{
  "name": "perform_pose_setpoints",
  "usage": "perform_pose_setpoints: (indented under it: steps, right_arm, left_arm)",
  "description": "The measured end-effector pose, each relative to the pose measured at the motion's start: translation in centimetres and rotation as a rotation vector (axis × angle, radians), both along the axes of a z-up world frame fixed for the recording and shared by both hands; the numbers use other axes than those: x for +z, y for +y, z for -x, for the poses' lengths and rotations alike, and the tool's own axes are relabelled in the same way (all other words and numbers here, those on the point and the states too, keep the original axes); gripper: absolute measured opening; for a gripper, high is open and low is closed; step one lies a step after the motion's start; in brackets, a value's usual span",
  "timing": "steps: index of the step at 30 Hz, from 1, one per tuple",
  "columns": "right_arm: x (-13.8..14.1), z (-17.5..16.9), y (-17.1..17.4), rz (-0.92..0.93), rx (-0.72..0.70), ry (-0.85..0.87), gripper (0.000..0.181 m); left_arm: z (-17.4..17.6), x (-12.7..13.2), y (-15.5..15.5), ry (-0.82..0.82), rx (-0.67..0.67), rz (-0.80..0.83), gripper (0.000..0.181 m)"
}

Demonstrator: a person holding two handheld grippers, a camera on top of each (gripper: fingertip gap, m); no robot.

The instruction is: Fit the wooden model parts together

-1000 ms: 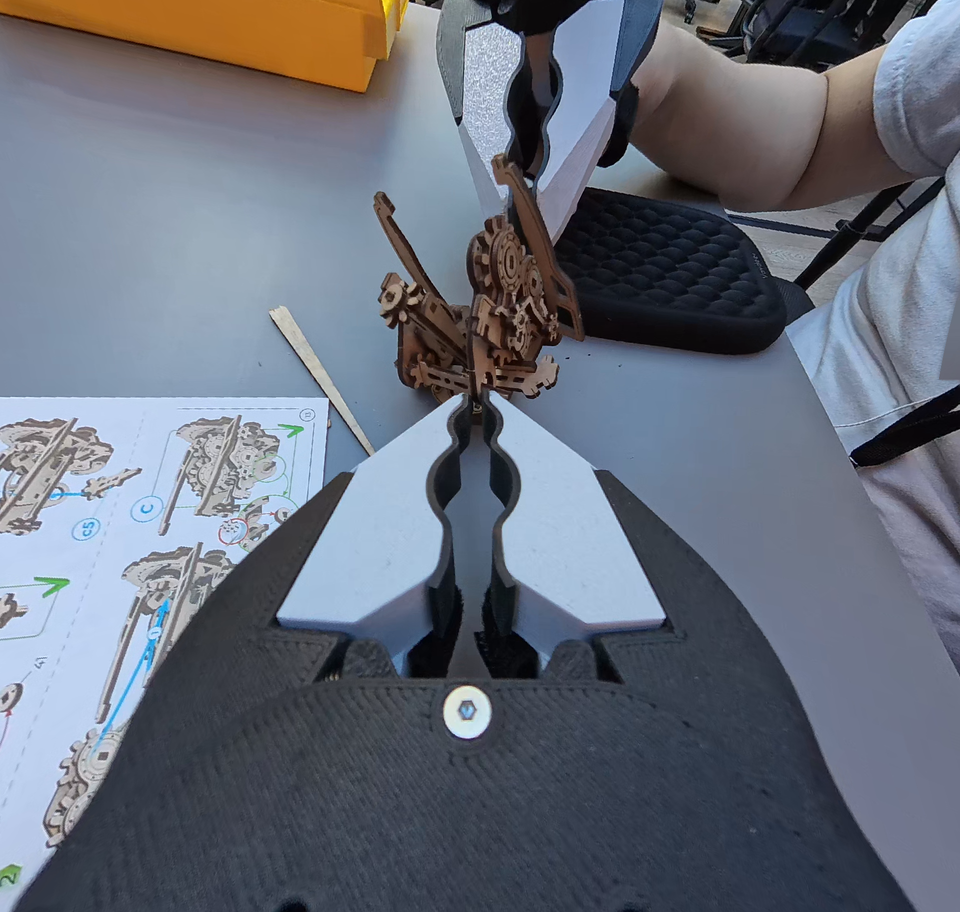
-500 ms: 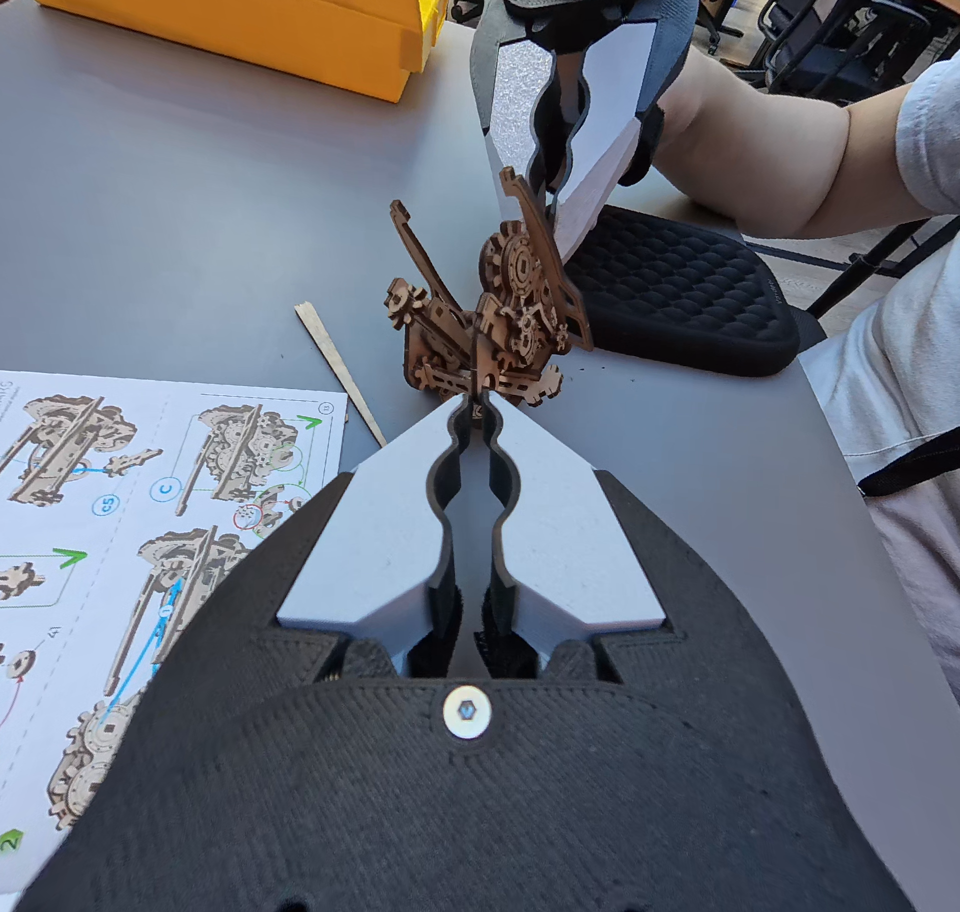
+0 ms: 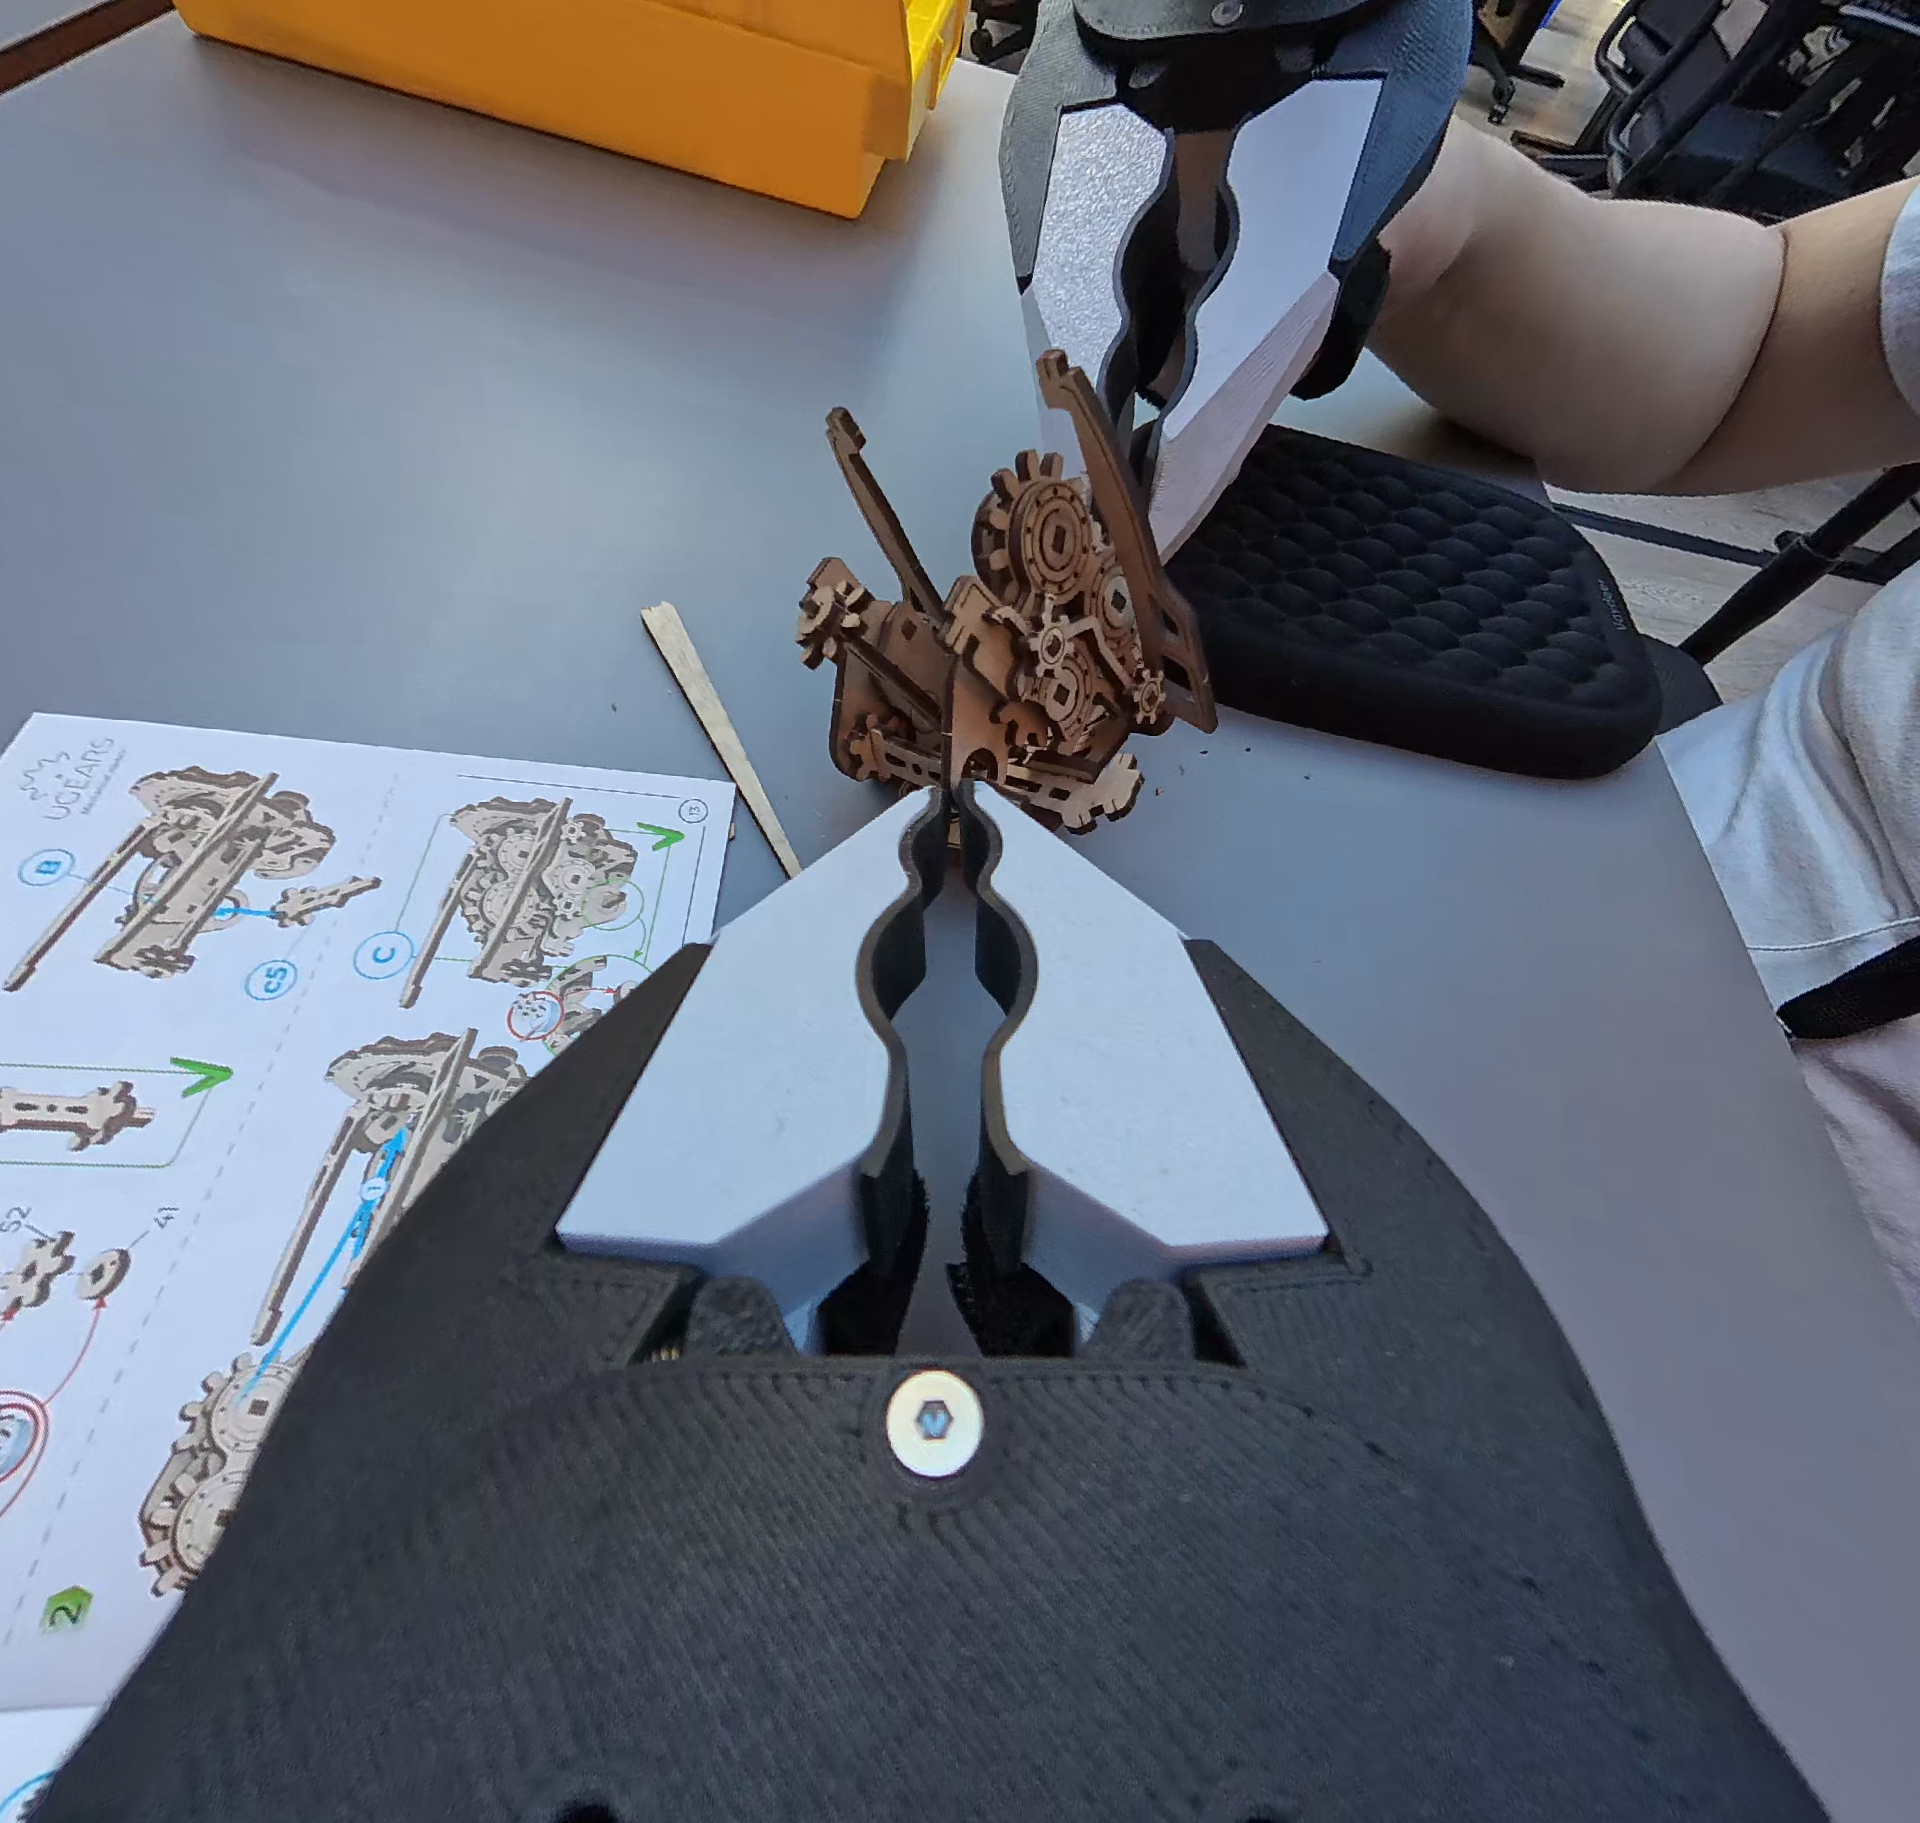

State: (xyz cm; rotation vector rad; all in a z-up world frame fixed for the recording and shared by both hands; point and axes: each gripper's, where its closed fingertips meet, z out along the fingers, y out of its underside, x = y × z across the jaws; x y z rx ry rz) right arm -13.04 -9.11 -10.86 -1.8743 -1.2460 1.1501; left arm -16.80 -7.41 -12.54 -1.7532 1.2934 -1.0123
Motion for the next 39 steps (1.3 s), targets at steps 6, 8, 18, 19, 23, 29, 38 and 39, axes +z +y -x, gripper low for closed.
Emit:
perform_pose_setpoints:
  steps: [6,8,18,19,23,29,38,39]
  right_arm:
    - [-0.1,0.3,-0.2,0.044,0.020,-0.008,0.013]
    - [0.0,0.4,-0.1,0.051,0.014,-0.004,0.014]
    - [0.1,0.8,-0.5,0.122,0.019,-0.012,0.019]
    - [0.2,0.9,-0.5,0.134,0.015,-0.007,0.019]
    - [-0.2,1.1,-0.4,0.149,-0.006,-0.037,0.016]
    - [-0.2,1.1,-0.5,0.152,-0.024,-0.046,0.012]
    - [-0.3,0.9,0.0,0.166,-0.063,-0.014,0.011]
    - [-0.3,0.9,0.0,0.172,-0.063,-0.010,0.011]
  left_arm:
    - [0.0,0.1,0.1,-0.006,0.005,0.003,0.000]
    - [0.1,0.0,0.1,-0.002,0.007,0.003,0.000]
    - [0.1,-0.1,0.1,0.003,0.001,-0.003,0.000]
    - [0.1,-0.1,0.1,0.004,0.001,-0.003,0.000]
    - [0.2,-0.1,0.1,0.006,0.001,-0.005,0.000]
    - [0.4,0.1,0.3,-0.013,0.012,-0.007,0.000]
    - [2.7,-0.1,-1.1,0.155,0.058,-0.251,0.034]
    - [2.4,-0.3,-1.1,0.178,0.068,-0.316,0.036]
